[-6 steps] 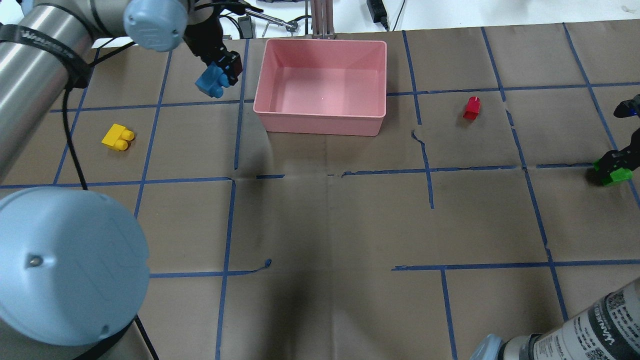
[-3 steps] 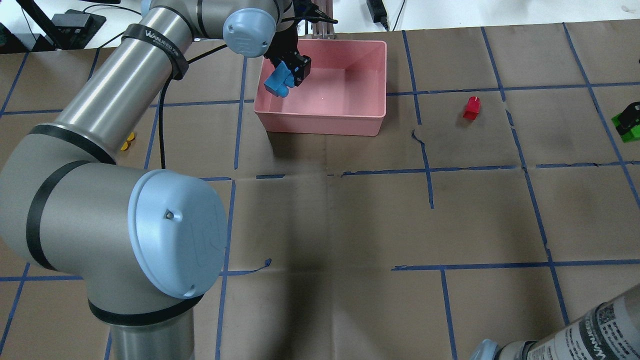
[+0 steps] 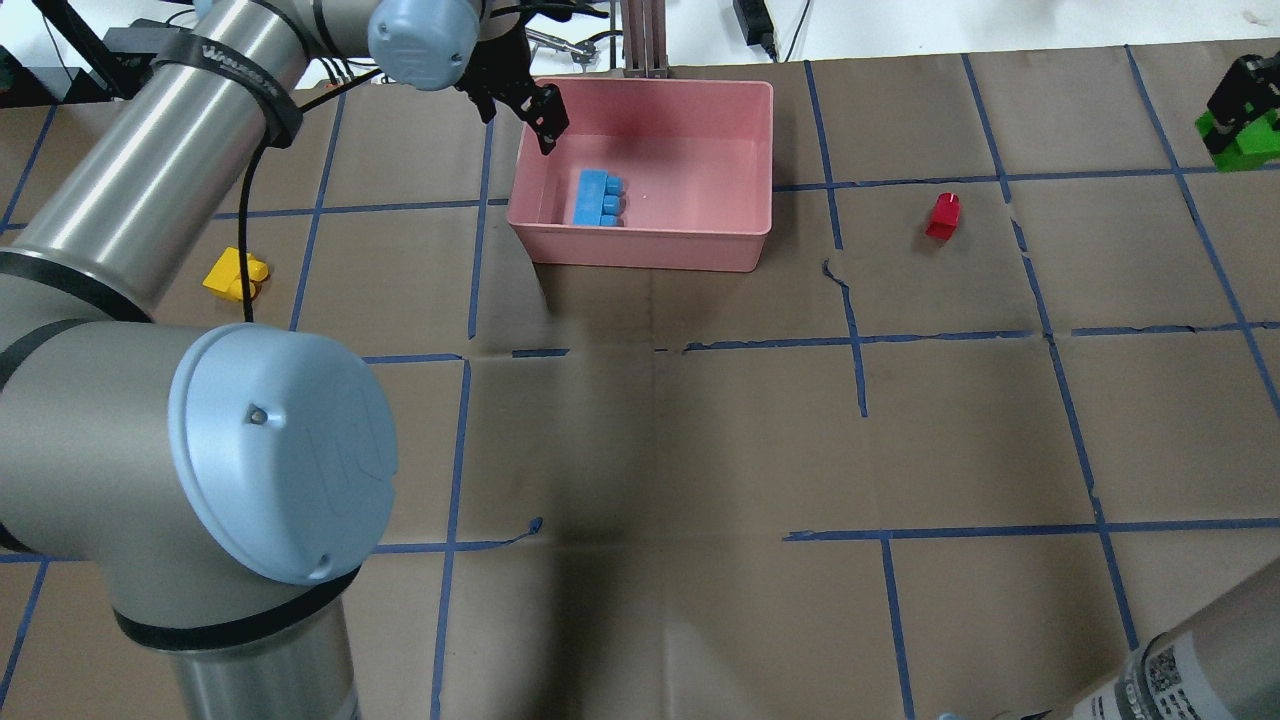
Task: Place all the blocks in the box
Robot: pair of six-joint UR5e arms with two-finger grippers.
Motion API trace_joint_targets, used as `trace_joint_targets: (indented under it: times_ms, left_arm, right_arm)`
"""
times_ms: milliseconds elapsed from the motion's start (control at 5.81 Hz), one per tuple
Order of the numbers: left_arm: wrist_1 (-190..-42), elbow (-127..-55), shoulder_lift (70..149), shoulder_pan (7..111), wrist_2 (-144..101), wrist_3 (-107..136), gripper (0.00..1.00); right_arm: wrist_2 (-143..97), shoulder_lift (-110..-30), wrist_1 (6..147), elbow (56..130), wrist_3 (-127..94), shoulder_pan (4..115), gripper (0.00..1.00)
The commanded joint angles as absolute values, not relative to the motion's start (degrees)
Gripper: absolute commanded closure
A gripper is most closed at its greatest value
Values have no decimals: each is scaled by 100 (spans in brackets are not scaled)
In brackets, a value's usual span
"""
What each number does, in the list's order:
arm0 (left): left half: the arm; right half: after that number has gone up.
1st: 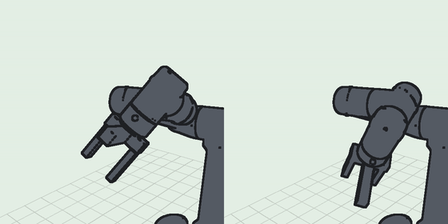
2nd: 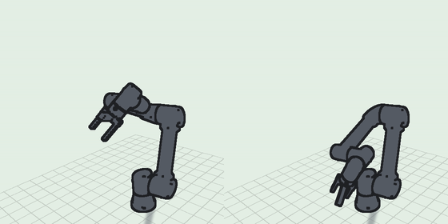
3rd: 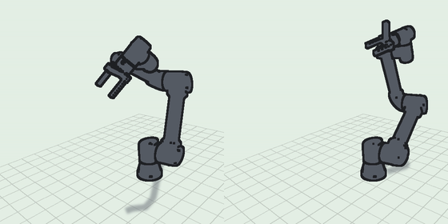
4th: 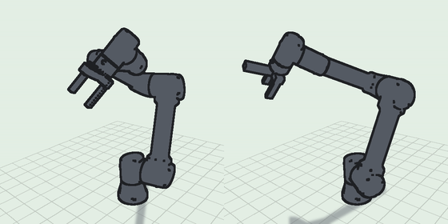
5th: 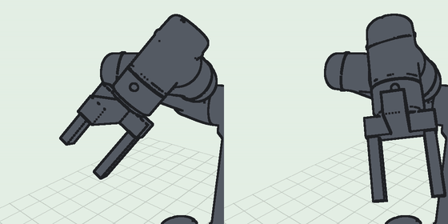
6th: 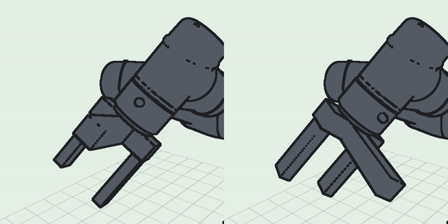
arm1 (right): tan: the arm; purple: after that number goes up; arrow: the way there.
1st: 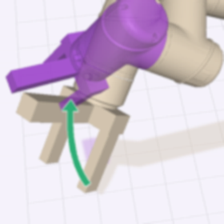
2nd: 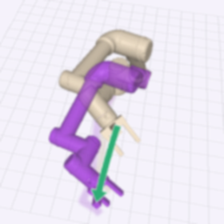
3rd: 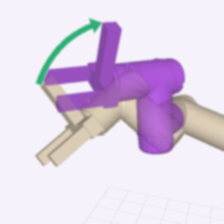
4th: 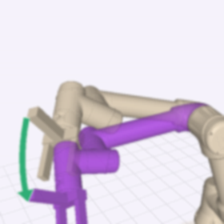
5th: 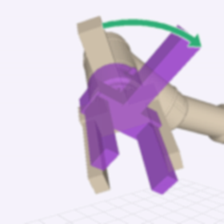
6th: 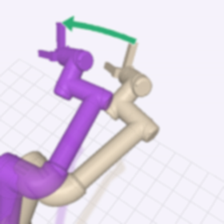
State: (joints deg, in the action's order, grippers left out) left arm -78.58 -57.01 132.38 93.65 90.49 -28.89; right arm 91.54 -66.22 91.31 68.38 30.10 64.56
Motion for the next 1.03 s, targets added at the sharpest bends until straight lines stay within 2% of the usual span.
trace_joint_targets:
  times_ms: [0, 172, 344, 688, 860]
  left_arm:
    - [-7823, -6822, 12615, 8408, 9087, -3667, 1]
    - [-7753, -7299, 12447, 7811, 9123, -3952, 1]
    - [-7491, -7391, 12558, 7413, 9419, -3981, 1]
    - [-7050, -7479, 12813, 6929, 9738, -4042, 1]
    - [-7058, -7497, 12875, 6769, 9782, -4435, 1]
  right_arm:
    - [9150, -6609, 8868, 6434, 1677, 7597, 63]
    - [9141, -6540, 8912, 6425, 887, 8229, 63]
    - [9141, -6339, 8990, 6286, 122, 8827, 64]
    - [9132, -5288, 9035, 5357, -1207, 9831, 64]
    - [9141, -4856, 9227, 5266, -1439, 10044, 64]
